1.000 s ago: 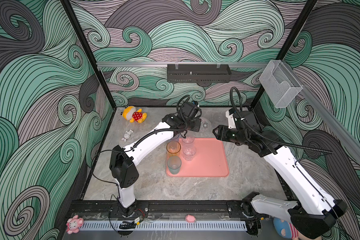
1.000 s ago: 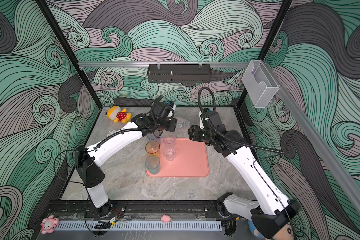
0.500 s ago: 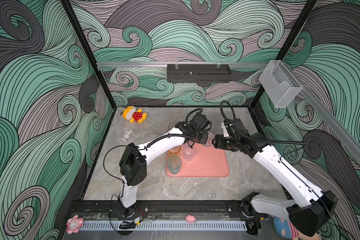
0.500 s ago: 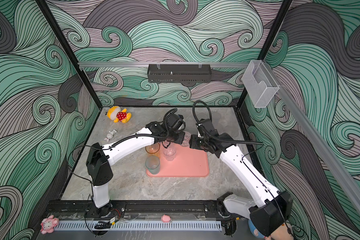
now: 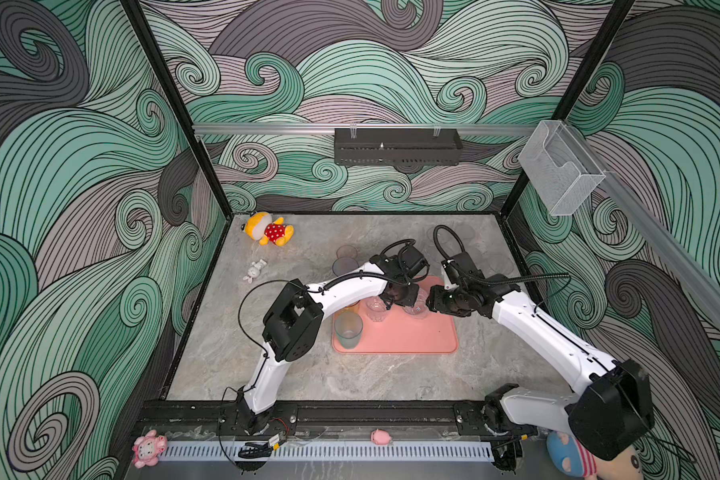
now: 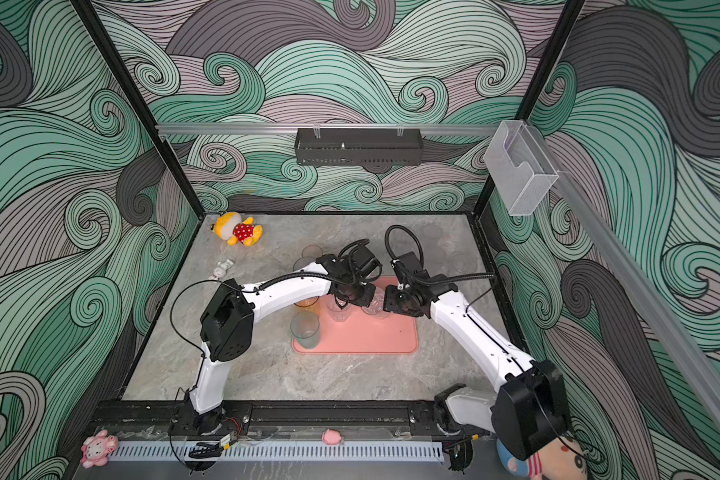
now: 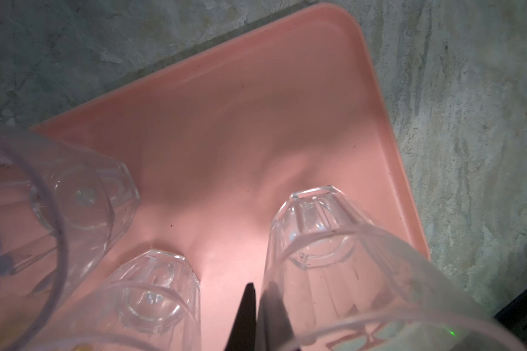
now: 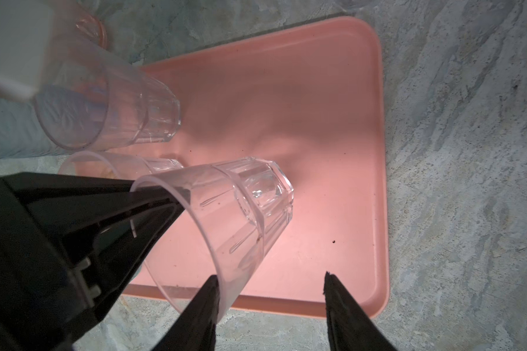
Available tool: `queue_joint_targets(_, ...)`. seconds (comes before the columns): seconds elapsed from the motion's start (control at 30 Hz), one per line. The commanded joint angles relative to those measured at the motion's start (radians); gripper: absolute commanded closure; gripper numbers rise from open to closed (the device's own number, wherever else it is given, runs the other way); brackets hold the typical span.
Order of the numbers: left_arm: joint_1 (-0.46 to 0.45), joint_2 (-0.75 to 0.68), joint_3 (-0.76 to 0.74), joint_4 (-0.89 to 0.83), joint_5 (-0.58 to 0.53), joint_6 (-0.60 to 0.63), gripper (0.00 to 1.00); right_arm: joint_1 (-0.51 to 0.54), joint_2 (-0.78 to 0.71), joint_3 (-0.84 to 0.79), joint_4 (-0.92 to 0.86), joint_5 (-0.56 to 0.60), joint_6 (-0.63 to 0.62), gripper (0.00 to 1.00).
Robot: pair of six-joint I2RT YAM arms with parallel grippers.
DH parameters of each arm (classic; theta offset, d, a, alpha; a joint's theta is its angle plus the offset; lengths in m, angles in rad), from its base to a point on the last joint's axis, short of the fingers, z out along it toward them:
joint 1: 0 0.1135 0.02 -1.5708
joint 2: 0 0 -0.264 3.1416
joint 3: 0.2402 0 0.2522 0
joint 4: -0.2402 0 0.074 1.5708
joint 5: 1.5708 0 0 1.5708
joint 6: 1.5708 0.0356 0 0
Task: Place the glasses into the tray
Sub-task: 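Release the clear glass on the tray while the right gripper grasps it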
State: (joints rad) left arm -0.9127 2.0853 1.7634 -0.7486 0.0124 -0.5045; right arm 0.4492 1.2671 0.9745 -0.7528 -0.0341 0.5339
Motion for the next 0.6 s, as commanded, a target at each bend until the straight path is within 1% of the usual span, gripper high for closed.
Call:
queue_joint_targets(0.0,-0.006,-0.001,0.014,-0.011,0.033,-0.01,0.93,-0.006,0.021,-0.014,0.026,-0.017,-0.001,0.46)
queue_joint_targets(0.17,-0.006,0.008,0.022,-0.019,0.05,0.01,0.81,-0.007,0.018,-0.021,0.047,-0.033,0.012,0.46)
queue_joint_targets(0.27,-0.006,0.014,0.024,-0.019,0.061,0.009,0.8,-0.007,0.036,-0.017,0.052,-0.035,0.011,0.47)
queue_joint_targets(0.37,-0.006,0.011,0.032,-0.028,0.084,0.006,0.82,-0.01,0.06,-0.018,0.057,-0.036,0.008,0.48)
queue_joint_targets(0.5,-0.006,-0.032,0.034,-0.041,0.078,0.011,0.8,-0.009,0.086,-0.033,0.086,-0.029,0.005,0.52)
queue_joint_targets(0.57,-0.004,-0.064,0.034,-0.053,0.067,0.024,0.78,-0.009,0.11,-0.032,0.092,-0.02,-0.007,0.55)
